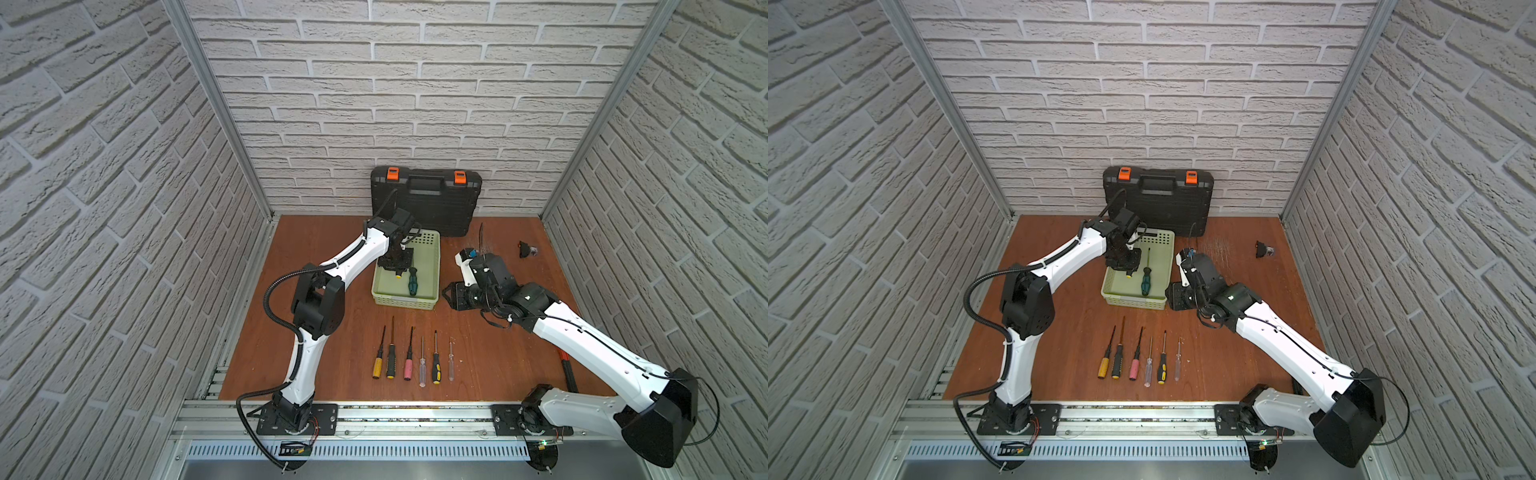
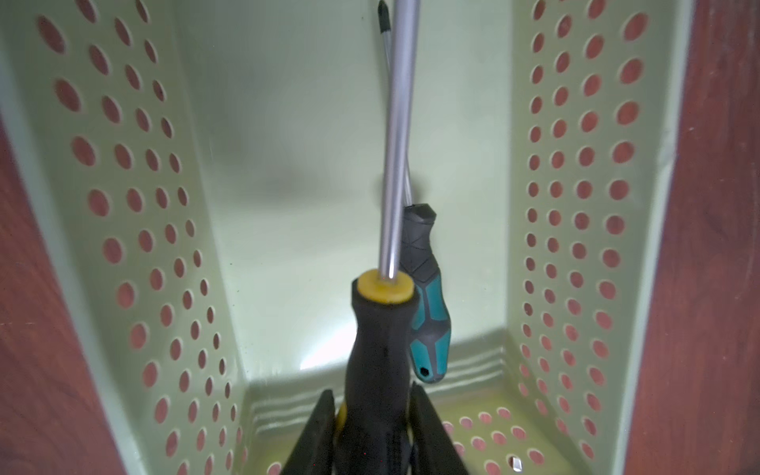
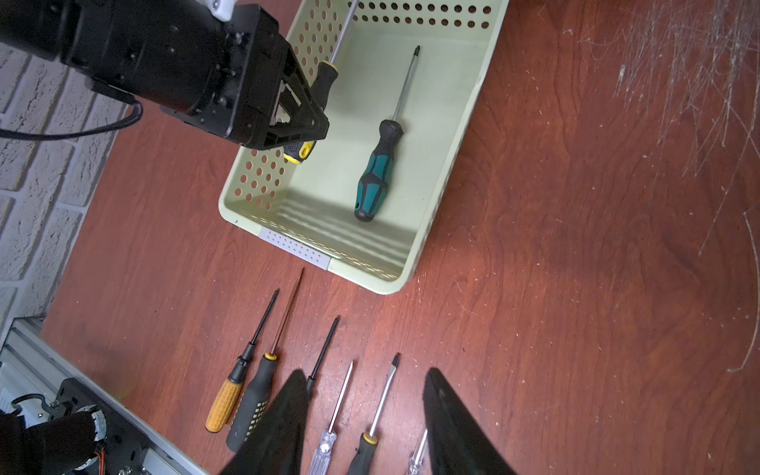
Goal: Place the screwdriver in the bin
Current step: 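Lower the screwdriver beside the green-black one and open the left gripper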
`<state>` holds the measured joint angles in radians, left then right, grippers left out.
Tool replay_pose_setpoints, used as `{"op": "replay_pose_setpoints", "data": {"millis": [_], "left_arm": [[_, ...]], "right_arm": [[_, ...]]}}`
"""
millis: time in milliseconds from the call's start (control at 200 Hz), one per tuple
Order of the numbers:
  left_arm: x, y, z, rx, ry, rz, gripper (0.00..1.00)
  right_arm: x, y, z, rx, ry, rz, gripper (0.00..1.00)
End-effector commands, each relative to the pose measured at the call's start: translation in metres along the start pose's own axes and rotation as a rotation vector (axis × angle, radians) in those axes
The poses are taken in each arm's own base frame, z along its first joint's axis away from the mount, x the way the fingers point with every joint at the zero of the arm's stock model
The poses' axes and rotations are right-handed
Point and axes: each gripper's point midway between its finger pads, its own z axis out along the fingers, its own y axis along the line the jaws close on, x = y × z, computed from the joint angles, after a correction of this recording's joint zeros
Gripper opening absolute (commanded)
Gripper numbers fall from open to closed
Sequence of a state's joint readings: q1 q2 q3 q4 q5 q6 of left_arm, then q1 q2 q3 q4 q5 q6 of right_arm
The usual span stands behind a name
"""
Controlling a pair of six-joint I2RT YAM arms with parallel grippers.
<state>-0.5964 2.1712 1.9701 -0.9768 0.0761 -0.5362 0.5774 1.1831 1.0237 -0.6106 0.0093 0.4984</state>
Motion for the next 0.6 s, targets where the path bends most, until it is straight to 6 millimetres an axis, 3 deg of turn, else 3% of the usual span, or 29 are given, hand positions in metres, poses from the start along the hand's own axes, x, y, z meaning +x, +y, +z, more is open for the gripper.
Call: {"op": "replay_pose_setpoints", "data": {"millis": [0, 250, 595], "left_arm": [[0.001, 0.0, 0.006, 0.015, 0.011, -0.042, 0.0], [0.017, 0.001, 0.043, 0.034, 0.061, -0.095, 0.0], [0.022, 0.007, 0.065, 0.016, 0.085, -0.111, 0.0]], "right_arm": [[0.006, -0.007, 0.001, 0.021, 0.002, 0.022, 0.48], [0.009, -0.005, 0.003, 0.011, 0.02, 0.017, 0.48], [0.014, -0.003, 0.008, -0.012, 0.03, 0.026, 0.48]]}}
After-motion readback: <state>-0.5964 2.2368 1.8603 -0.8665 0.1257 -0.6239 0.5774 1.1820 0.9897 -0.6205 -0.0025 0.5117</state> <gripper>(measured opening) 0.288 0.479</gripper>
